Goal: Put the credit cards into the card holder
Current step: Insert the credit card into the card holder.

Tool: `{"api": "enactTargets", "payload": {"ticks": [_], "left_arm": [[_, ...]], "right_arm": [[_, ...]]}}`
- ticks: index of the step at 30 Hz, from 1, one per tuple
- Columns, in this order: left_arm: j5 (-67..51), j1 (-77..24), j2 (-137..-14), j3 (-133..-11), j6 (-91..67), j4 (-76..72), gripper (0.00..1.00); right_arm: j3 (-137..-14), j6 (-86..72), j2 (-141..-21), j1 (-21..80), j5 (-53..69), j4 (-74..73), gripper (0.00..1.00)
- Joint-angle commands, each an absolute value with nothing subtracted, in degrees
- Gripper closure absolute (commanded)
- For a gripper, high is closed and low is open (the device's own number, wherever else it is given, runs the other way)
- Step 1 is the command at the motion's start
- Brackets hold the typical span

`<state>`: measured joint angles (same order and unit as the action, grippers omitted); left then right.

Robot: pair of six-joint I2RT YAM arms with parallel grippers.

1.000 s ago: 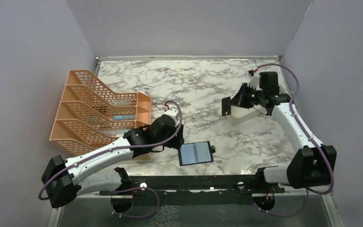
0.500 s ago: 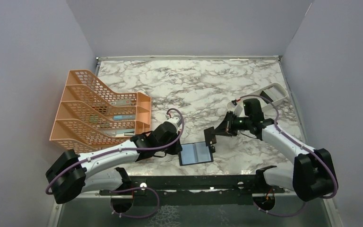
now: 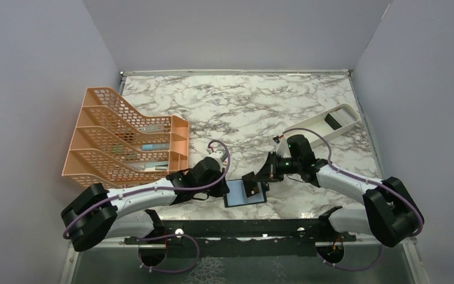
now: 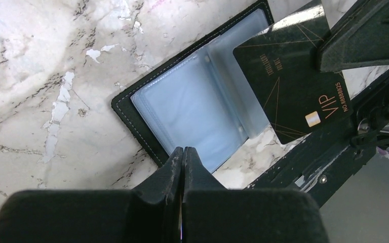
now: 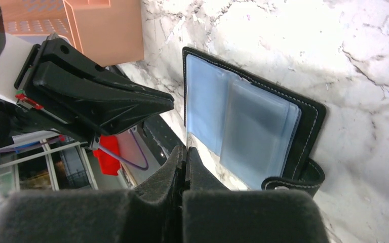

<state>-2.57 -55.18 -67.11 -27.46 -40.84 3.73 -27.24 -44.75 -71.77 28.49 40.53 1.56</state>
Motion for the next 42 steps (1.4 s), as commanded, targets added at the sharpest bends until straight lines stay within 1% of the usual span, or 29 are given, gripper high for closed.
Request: {"api": "enactTargets", "payload": {"ticks": [1, 9, 13, 22, 33, 42], "left_arm": [[-3.01, -55.05, -67.65, -25.66, -41.31, 0.99, 1.0], [-2.77, -55.11, -68.91, -24.7, -41.32, 0.03, 1.0], [-2.66, -55.1, -69.66, -24.99, -40.99, 0.04, 1.0], [-1.75, -55.1, -69.96, -24.78, -40.61, 1.02, 1.0], [-1.73, -55.11, -70.31, -24.25, -40.69, 0.62, 1.0], [-1.65, -55.1, -69.97, -24.0, -40.69, 0.79, 1.0]], "right_arm": [[-25.76, -44.53, -73.88, 30.15, 37.86, 9.03, 0.99], [-24.25, -43.12, -78.57, 32.1, 37.11, 14.21, 0.99], [-24.3, -41.94, -79.74, 32.86, 35.39, 14.53, 0.99], [-23.59, -40.67, -77.71, 32.96, 31.65, 12.73, 0.99], [-21.31, -42.5, -79.97, 33.04, 33.26, 16.87, 0.99], [-20.06, -43.17, -76.54, 33.04, 30.63, 15.99, 0.99]]}}
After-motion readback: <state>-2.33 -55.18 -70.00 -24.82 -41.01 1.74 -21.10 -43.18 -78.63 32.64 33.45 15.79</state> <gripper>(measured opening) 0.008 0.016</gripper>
